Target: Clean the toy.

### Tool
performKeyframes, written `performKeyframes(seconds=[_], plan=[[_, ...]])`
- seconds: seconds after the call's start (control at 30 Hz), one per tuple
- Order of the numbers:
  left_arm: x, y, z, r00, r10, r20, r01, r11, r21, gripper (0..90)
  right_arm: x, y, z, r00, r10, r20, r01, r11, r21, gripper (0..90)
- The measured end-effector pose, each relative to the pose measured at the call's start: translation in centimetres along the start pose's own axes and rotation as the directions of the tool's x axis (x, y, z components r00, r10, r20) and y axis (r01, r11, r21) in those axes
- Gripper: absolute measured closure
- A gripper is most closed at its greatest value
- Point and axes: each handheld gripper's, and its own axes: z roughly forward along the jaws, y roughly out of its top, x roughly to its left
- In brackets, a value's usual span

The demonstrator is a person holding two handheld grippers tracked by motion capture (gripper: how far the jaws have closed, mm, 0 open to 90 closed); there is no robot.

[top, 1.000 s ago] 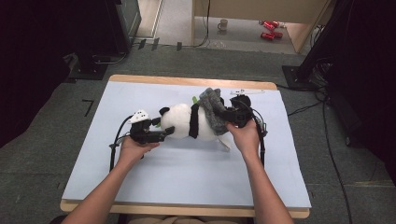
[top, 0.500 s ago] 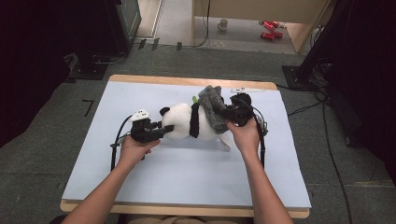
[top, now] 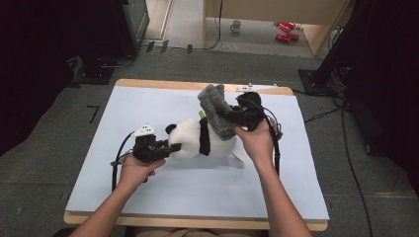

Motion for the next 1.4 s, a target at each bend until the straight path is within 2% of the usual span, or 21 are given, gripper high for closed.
performKeyframes(seconds=[0.03, 0.1, 0.13, 0.17, 0.2, 0.33, 0.57, 0.63, 0.67, 0.7, 0.73, 0.83, 0.87, 0.9, 0.93, 0.97, 1.0, 1.1, 1.2, 1.3, 1.4], plan=[[0.2, -0.1, 0.2, 0.9999, 0.006, -0.014, -0.006, 0.9999, -0.010, 62.1, 0.9, 0.0, 0.8, 0.9997, -0.014, -0.020, 0.014, 1.000, 0.010, 74.4], [0.3, -0.1, 0.2, 0.9998, 0.010, -0.018, -0.010, 0.9999, -0.012, 61.3, 1.5, -0.1, 1.2, 0.9993, -0.017, -0.032, 0.017, 1.000, 0.019, 74.3], [0.4, -0.1, 0.3, 0.9996, 0.018, -0.022, -0.018, 0.9998, -0.013, 61.0, 2.3, -0.2, 2.1, 0.9982, -0.027, -0.053, 0.028, 0.999, 0.028, 74.3], [0.4, -0.1, 0.3, 0.9996, 0.018, -0.022, -0.018, 0.9998, -0.013, 60.9, 2.3, -0.2, 2.1, 0.9982, -0.027, -0.053, 0.028, 0.999, 0.028, 74.3], [0.4, -0.1, 0.3, 0.9993, 0.026, -0.028, -0.027, 0.9995, -0.016, 60.6, 3.0, -0.3, 3.2, 0.9971, -0.027, -0.071, 0.030, 0.999, 0.041, 74.3], [0.6, -0.1, 0.4, 0.9993, 0.027, -0.027, -0.027, 0.9995, -0.017, 60.3, 4.3, -0.5, 5.1, 0.9940, -0.036, -0.103, 0.042, 0.997, 0.059, 74.3], [0.5, -0.2, 0.4, 0.9991, 0.031, -0.029, -0.031, 0.9994, -0.015, 59.7, 6.4, -1.1, 7.7, 0.9894, -0.050, -0.136, 0.062, 0.994, 0.091, 74.1], [0.5, -0.2, 0.4, 0.9990, 0.031, -0.033, -0.031, 0.9994, -0.016, 59.6, 6.7, -1.5, 8.5, 0.9907, -0.071, -0.116, 0.084, 0.990, 0.111, 73.9], [0.5, -0.2, 0.4, 0.9988, 0.030, -0.038, -0.030, 0.9995, -0.008, 59.5, 6.7, -1.8, 9.0, 0.9922, -0.085, -0.092, 0.096, 0.987, 0.129, 73.8], [0.5, -0.2, 0.4, 0.9988, 0.030, -0.038, -0.030, 0.9995, -0.008, 59.4, 6.5, -2.0, 9.1, 0.9918, -0.085, -0.095, 0.097, 0.988, 0.123, 73.8], [0.5, -0.2, 0.4, 0.9989, 0.030, -0.036, -0.031, 0.9995, -0.008, 59.3, 6.1, -2.3, 9.2, 0.9920, -0.066, -0.108, 0.078, 0.991, 0.108, 73.8], [0.5, -0.2, 0.5, 0.9985, 0.036, -0.041, -0.036, 0.9993, -0.006, 59.2, 5.8, -2.6, 9.1, 0.9927, -0.067, -0.100, 0.078, 0.991, 0.104, 73.8], [0.7, -0.2, 0.6, 0.9987, 0.034, -0.038, -0.035, 0.9994, -0.004, 59.1, 5.6, -2.7, 8.8, 0.9928, -0.098, -0.068, 0.105, 0.988, 0.110, 73.8], [0.7, -0.2, 0.6, 0.9987, 0.034, -0.038, -0.035, 0.9994, -0.004, 59.1, 5.4, -2.8, 8.7, 0.9929, -0.104, -0.058, 0.110, 0.988, 0.111, 73.8], [0.9, -0.1, 0.6, 0.9994, 0.018, -0.031, -0.018, 0.9998, -0.006, 59.1, 5.4, -2.8, 8.7, 0.9929, -0.104, -0.058, 0.110, 0.988, 0.111, 73.8], [1.2, -0.1, 0.6, 0.9997, 0.000, -0.023, 0.000, 1.0000, -0.003, 59.1, 5.0, -2.8, 8.4, 0.9925, -0.121, -0.017, 0.123, 0.985, 0.121, 73.6], [1.2, -0.1, 0.6, 0.9997, 0.000, -0.023, 0.000, 1.0000, -0.003, 59.1, 4.6, -2.9, 8.1, 0.9920, -0.126, -0.003, 0.126, 0.984, 0.127, 73.6], [1.3, -0.1, 0.6, 0.9998, 0.008, -0.016, -0.008, 1.0000, -0.002, 59.1, 3.4, -3.2, 7.3, 0.9934, -0.113, 0.019, 0.110, 0.984, 0.139, 73.7], [1.1, -0.1, 0.7, 0.9996, 0.023, -0.017, -0.023, 0.9997, -0.005, 59.1, 2.3, -3.7, 6.3, 0.9968, -0.079, 0.014, 0.076, 0.988, 0.134, 74.2], [1.3, 0.0, 0.8, 0.9999, -0.001, -0.013, 0.000, 1.0000, -0.007, 59.1, 1.2, -3.8, 5.0, 0.9984, -0.049, 0.028, 0.046, 0.993, 0.107, 74.2], [1.3, 0.0, 0.8, 0.9999, -0.006, -0.010, 0.006, 1.0000, -0.004, 59.2, 0.1, -3.6, 4.0, 0.9986, -0.029, 0.044, 0.025, 0.996, 0.089, 74.3]])
